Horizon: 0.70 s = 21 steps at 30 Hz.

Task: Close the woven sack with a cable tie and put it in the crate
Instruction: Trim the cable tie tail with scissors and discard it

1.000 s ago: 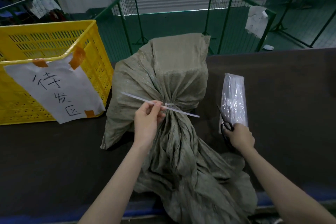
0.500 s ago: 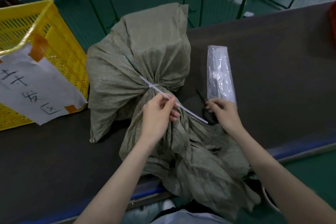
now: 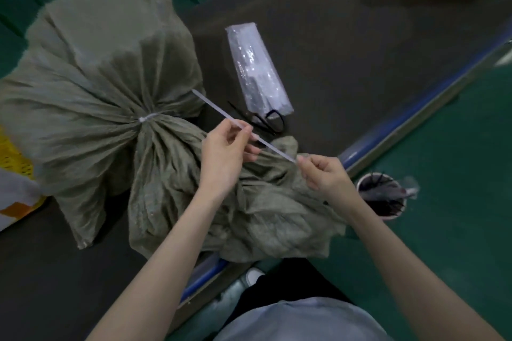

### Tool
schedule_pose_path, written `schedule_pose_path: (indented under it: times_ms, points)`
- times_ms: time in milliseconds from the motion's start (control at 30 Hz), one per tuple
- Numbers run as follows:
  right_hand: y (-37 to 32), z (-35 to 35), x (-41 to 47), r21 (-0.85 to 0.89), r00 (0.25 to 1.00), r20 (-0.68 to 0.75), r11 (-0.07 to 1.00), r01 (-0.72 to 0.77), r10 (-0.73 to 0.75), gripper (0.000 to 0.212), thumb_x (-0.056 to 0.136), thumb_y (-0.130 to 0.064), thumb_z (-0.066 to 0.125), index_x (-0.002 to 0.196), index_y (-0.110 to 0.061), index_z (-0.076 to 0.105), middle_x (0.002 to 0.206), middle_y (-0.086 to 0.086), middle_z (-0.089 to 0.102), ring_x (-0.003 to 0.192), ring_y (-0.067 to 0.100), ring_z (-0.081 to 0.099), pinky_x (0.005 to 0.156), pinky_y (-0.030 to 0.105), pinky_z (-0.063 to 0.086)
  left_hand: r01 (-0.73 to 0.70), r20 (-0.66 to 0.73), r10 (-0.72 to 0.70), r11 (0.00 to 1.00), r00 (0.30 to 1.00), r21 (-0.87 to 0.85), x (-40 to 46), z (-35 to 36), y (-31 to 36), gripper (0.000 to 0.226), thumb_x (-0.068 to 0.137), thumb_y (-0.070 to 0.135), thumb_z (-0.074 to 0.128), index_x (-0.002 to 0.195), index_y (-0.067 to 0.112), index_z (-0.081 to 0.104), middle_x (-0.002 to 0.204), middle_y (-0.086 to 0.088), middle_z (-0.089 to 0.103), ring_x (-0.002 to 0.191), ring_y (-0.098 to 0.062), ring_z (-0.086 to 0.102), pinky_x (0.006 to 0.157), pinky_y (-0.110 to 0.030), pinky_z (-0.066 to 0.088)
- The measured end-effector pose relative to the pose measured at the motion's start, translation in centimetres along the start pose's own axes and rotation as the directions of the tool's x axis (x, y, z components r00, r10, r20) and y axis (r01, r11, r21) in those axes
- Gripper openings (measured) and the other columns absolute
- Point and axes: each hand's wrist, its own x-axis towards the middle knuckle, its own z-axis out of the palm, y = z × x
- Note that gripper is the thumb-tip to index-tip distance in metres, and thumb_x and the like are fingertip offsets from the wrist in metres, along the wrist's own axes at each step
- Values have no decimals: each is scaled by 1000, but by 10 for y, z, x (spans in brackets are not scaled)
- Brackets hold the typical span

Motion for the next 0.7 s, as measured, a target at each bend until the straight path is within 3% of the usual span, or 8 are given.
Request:
schedule_pose_path:
  times_ms: [133,333,467,600,700]
  points:
    - [0,-17,-13,-23,999,49,1000,-14,15,51,94,-31,54,56,-3,34,53,3,21,48,16,16,48,31,14,35,25,-34,999,999,-31,-12,16,-3,17,96,12,51,82,14,61,81,-9,66,56,-10,62,50,-19,51]
    - [-5,-5,-14,-36,923,376,997,-72,80,37,92,-25,55,58,-12,51,49,2,33,43,12,29,45,25,21,106,-45,-111,988,993,-110,-52,15,-15,17,96,12,51,84,11,62,79,-6,67,59,-6,62,54,-18,52]
    - [-3,13,-17,-95,806,581,993,-69,112,30,92,-21,51,66,-7,53,47,-4,40,42,10,34,45,17,30,108,-238,-145,981,960,-160,-94,2,-24,15,95,11,52,86,6,63,77,-7,68,59,-5,61,55,-18,52]
    - [2,43,-32,-157,701,694,985,-72,162,31,95,-15,50,66,-6,52,44,-6,40,40,8,33,43,14,29,82,-430,-154,980,889,-181,-141,-20,-36,16,94,9,54,83,11,66,75,-4,69,60,-6,61,59,-18,51]
    - [14,79,-50,-265,596,763,962,-64,250,28,96,-11,47,69,-6,52,42,-8,41,39,6,34,43,13,28,60,-588,-201,966,783,-250,-186,-42,-55,17,94,7,54,83,9,66,70,1,68,58,-5,60,58,-15,48]
